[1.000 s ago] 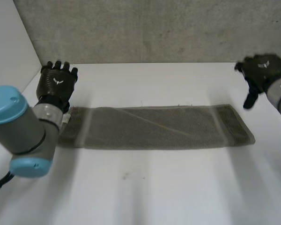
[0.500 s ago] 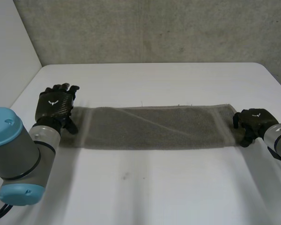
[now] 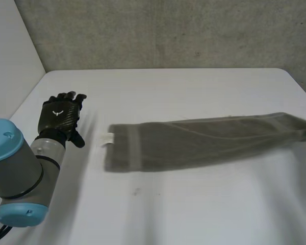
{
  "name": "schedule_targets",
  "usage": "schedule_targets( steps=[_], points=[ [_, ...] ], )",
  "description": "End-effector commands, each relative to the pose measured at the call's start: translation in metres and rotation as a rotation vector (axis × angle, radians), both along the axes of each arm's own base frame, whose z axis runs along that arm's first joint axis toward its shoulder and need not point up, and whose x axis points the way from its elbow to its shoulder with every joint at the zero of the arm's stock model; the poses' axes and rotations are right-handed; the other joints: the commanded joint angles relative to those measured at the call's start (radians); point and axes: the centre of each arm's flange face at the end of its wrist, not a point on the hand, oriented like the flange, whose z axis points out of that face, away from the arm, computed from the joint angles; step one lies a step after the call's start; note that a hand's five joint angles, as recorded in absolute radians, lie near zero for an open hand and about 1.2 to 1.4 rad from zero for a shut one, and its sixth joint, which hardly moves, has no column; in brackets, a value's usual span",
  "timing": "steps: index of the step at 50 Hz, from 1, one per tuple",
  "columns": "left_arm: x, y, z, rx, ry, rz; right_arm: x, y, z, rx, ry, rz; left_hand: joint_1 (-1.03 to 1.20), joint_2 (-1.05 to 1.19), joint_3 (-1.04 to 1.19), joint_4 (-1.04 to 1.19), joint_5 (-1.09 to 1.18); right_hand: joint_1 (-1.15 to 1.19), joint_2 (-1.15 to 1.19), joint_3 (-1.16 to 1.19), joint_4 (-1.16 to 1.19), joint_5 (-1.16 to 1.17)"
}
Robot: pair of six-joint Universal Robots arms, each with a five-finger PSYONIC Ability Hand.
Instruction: Fold the laundry
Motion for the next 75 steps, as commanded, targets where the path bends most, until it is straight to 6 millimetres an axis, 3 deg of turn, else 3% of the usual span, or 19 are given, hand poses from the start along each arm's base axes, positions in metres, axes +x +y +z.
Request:
schedule_targets(
  steps=[1, 7, 8, 13, 14, 21, 27, 33, 35, 37, 41, 43, 47, 54, 59, 63, 64, 68, 75],
  points=[
    [0.0, 0.0, 0.002, -0.006, 0.004, 0.002, -0.002, -0.002, 0.02, -0.07, 0.051, 0.007, -0.009, 0.009, 0.008, 0.006, -0.032, 0.446, 0.223, 0.216, 0.207, 0.252],
    [0.0, 0.001, 0.003, -0.008, 0.003, 0.002, 0.079, 0.021, 0.078, -0.254, -0.119, 0.284, -0.009, 0.009, 0.008, 0.006, -0.032, 0.446, 0.223, 0.216, 0.207, 0.252],
    [0.0, 0.001, 0.003, -0.008, 0.003, 0.002, 0.079, 0.021, 0.078, -0.254, -0.12, 0.285, -0.009, 0.009, 0.008, 0.006, -0.032, 0.446, 0.223, 0.216, 0.207, 0.252],
    [0.001, 0.001, 0.005, -0.015, 0.005, 0.003, 0.189, 0.076, 0.089, -0.298, -0.222, 0.699, -0.009, 0.009, 0.008, 0.006, -0.032, 0.446, 0.223, 0.216, 0.207, 0.252],
    [0.001, 0.001, 0.006, -0.017, 0.006, 0.003, 0.19, 0.076, 0.089, -0.299, -0.222, 0.7, -0.009, 0.009, 0.008, 0.006, -0.032, 0.446, 0.223, 0.216, 0.207, 0.252],
    [0.0, 0.001, 0.006, -0.017, 0.006, 0.002, 0.3, 0.168, 0.03, -0.142, -0.235, 1.078, -0.009, 0.009, 0.008, 0.006, -0.032, 0.446, 0.223, 0.216, 0.207, 0.252],
    [0.001, 0.002, 0.005, -0.014, 0.003, 0.001, 0.327, 0.205, -0.025, -0.026, -0.174, 1.19, -0.009, 0.009, 0.008, 0.006, -0.032, 0.446, 0.223, 0.216, 0.207, 0.252],
    [0.0, 0.002, 0.005, -0.02, 0.005, 0.001, 0.33, 0.212, -0.032, -0.008, -0.169, 1.203, -0.009, 0.009, 0.008, 0.006, -0.032, 0.446, 0.223, 0.216, 0.207, 0.252],
    [0.0, 0.002, 0.004, -0.018, 0.005, 0.001, 0.329, 0.208, -0.018, -0.041, -0.177, 1.172, -0.009, 0.009, 0.008, 0.006, -0.032, -0.481, -0.705, -0.711, -0.72, -0.675],
    [0.0, 0.002, 0.004, -0.018, 0.005, 0.001, 0.327, 0.207, -0.004, -0.062, -0.188, 1.15, -0.009, 0.009, 0.008, 0.006, -0.032, -0.775, -0.999, -1.006, -1.015, -0.97],
    [0.0, 0.002, 0.004, -0.017, 0.004, 0.0, 0.31, 0.188, 0.019, -0.087, -0.217, 1.032, -0.009, 0.009, 0.008, 0.006, -0.032, -0.775, -0.999, -1.006, -1.015, -0.97],
    [0.0, 0.003, 0.004, -0.015, 0.004, 0.0, 0.279, 0.161, 0.032, -0.06, -0.253, 0.865, -0.009, 0.009, 0.008, 0.006, -0.032, -0.775, -0.999, -1.006, -1.015, -0.97],
    [0.0, 0.003, 0.004, -0.015, 0.004, -0.002, 0.248, 0.148, 0.036, 0.008, -0.298, 0.736, -0.009, 0.009, 0.008, 0.006, -0.032, -0.775, -0.999, -1.006, -1.015, -0.97],
    [0.0, 0.005, 0.0, -0.007, 0.001, -0.003, 0.178, 0.13, -0.009, 0.194, -0.325, 0.51, -0.009, 0.009, 0.008, 0.006, -0.032, -0.775, -0.999, -1.006, -1.015, -0.97],
    [-0.002, 0.006, -0.003, 0.002, -0.003, -0.009, 0.158, 0.131, -0.03, 0.236, -0.353, 0.493, -0.009, 0.009, 0.008, 0.006, -0.032, -0.617, -0.841, -0.847, -0.856, -0.811],
    [-0.002, 0.007, -0.004, 0.005, -0.004, -0.011, 0.154, 0.127, -0.041, 0.226, -0.373, 0.514, -0.009, 0.009, 0.008, 0.006, -0.032, -0.055, -0.278, -0.285, -0.294, -0.249],
    [-0.002, 0.007, -0.004, 0.005, -0.004, -0.011, 0.154, 0.123, -0.045, 0.209, -0.381, 0.519, -0.009, 0.009, 0.008, 0.006, -0.032, 0.378, 0.155, 0.148, 0.139, 0.184],
    [-0.002, 0.007, -0.003, 0.005, -0.004, -0.011, 0.154, 0.113, -0.039, 0.142, -0.385, 0.524, -0.009, 0.009, 0.008, 0.006, -0.032, 0.446, 0.223, 0.216, 0.207, 0.252],
    [-0.002, 0.007, 0.0, -0.004, 0.0, -0.011, 0.184, 0.097, 0.011, -0.03, -0.398, 0.62, -0.009, 0.009, 0.008, 0.006, -0.032, 0.446, 0.223, 0.216, 0.207, 0.252]
  ],
)
